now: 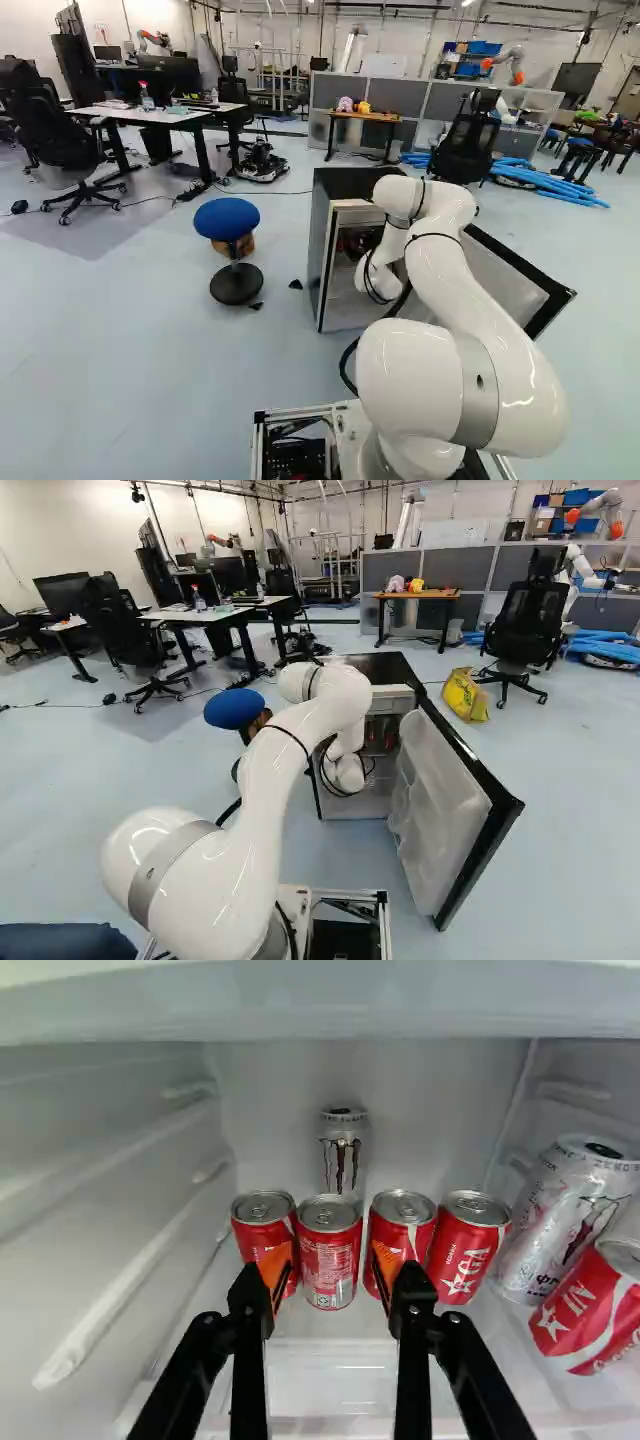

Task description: Grab a drink from the fridge

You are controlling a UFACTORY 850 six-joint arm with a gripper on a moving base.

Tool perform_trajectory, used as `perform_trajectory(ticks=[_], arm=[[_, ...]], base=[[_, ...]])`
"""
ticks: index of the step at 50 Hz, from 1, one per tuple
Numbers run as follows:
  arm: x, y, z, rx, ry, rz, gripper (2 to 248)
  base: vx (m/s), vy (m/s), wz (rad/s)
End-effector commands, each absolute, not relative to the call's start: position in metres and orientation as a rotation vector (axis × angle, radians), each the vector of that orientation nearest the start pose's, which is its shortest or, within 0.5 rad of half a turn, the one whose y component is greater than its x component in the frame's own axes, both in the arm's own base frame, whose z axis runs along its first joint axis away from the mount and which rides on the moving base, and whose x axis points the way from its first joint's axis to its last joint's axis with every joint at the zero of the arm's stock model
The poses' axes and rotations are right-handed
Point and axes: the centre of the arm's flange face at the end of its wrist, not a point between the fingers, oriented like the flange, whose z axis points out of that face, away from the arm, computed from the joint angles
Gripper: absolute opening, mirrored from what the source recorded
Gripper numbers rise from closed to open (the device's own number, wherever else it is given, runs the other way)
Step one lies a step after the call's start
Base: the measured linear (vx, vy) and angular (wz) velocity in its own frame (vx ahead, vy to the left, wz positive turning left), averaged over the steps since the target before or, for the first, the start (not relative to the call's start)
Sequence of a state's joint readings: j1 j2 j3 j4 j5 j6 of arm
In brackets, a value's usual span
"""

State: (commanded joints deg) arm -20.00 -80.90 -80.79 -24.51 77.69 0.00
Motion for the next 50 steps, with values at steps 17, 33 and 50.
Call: perform_trajectory(ticks=[17,33,50], arm=[[0.596,-0.173,-0.022,-2.397,-0.107,-1.947,134],[0.603,-0.171,-0.024,-2.386,-0.119,-1.958,134],[0.609,-0.171,-0.027,-2.375,-0.127,-1.974,134]], base=[[0.000,0.000,0.000],[0.000,0.000,0.000],[0.000,0.000,0.000]])
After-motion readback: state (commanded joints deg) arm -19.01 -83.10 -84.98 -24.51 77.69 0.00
